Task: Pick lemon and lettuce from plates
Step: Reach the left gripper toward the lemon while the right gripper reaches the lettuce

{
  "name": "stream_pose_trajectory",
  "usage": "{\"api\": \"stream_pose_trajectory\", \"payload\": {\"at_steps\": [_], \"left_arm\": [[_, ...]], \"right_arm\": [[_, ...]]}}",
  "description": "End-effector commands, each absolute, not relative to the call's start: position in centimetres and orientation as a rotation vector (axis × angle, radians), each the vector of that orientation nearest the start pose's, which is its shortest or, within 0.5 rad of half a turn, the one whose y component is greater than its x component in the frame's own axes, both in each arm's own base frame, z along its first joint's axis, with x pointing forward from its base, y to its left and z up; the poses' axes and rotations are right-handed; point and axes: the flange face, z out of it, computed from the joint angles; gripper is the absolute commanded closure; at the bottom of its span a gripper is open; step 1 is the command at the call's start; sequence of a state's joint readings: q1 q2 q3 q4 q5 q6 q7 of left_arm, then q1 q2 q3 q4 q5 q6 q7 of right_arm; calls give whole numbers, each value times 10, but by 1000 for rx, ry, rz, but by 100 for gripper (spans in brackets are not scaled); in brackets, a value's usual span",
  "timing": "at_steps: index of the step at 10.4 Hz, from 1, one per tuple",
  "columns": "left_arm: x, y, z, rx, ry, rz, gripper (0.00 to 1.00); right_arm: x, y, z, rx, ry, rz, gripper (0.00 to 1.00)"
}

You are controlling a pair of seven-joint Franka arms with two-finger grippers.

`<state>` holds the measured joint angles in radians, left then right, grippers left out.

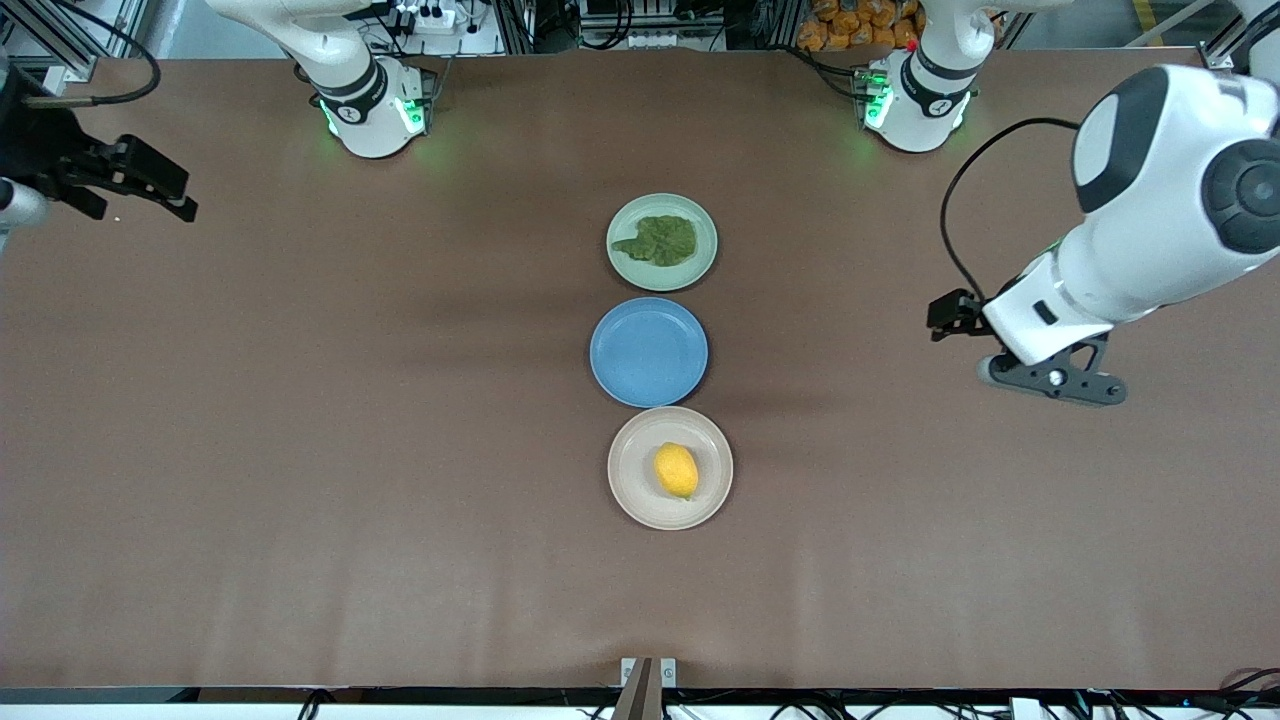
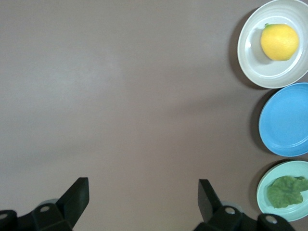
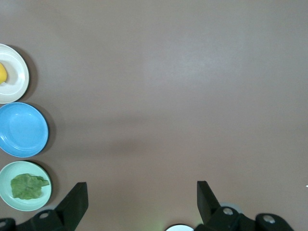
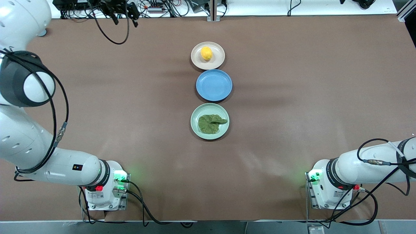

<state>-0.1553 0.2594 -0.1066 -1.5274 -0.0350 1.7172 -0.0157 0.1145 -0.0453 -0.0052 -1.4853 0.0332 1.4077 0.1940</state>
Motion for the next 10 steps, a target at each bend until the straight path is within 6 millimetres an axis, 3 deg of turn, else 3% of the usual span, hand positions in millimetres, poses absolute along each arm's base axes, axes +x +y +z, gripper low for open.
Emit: {"api": "stream_pose_trajectory", "payload": {"at_steps": [1, 5, 7, 8, 10], "left_arm": [[628, -189, 478, -3198, 439, 72, 0], [641, -247, 434, -3255, 387, -58, 0], [645, -282, 400, -3290, 335, -109, 0], [647, -300, 389, -3307, 310, -134, 0], [651, -334, 369, -3332, 237, -162, 0]], "right_arm": [[517, 97, 672, -3121, 152, 80, 0], [504, 174, 639, -3146, -4, 169, 0], [497, 214, 617, -3153, -66, 202, 0], [490, 237, 605, -3146, -96, 193, 0], [461, 304, 570, -3149, -87, 158, 0]]}}
